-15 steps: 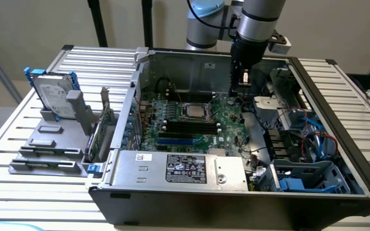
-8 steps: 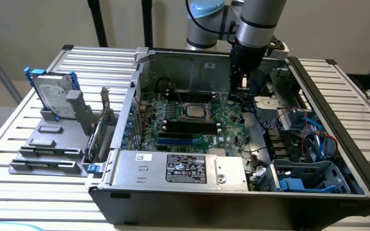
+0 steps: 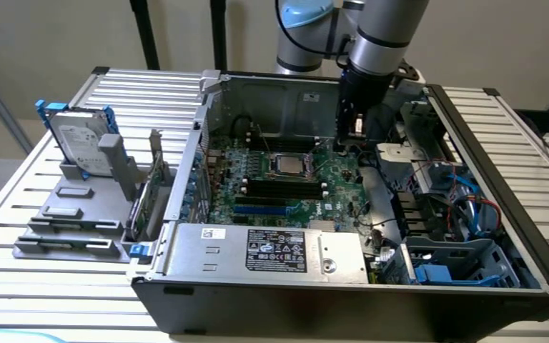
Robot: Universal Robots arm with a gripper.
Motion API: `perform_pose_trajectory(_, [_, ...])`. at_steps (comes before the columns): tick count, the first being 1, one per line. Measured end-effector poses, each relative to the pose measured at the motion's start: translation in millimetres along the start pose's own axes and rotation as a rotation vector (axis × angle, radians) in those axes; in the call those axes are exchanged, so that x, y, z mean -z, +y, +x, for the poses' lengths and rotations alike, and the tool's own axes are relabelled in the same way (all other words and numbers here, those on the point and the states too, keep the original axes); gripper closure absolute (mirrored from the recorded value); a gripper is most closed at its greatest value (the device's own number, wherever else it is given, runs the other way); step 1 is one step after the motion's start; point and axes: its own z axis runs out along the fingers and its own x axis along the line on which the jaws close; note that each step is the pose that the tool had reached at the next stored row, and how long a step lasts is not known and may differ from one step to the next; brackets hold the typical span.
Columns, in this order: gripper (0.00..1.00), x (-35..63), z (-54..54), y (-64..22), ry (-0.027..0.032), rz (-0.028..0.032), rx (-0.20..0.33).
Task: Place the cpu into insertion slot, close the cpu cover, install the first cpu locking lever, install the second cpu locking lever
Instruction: 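Close the cpu cover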
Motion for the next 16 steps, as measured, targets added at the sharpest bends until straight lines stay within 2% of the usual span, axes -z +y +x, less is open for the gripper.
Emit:
perform_pose_trajectory(2, [0.89,-0.1,0.1,0.0,-0.0009,0.0340,-0.001])
perform_pose_trajectory(4, [0.89,-0.1,0.0,0.0,-0.0021,0.0571,0.000])
perform_pose_trajectory(5, [0.89,-0.1,0.1,-0.1,-0.0025,0.0640,0.000])
perform_pose_trajectory(6, [0.89,-0.1,0.1,-0.7,-0.0029,0.0675,0.000])
perform_pose_trajectory(16, [0.89,-0.9,-0.2,-11.3,-0.0087,0.0863,0.009])
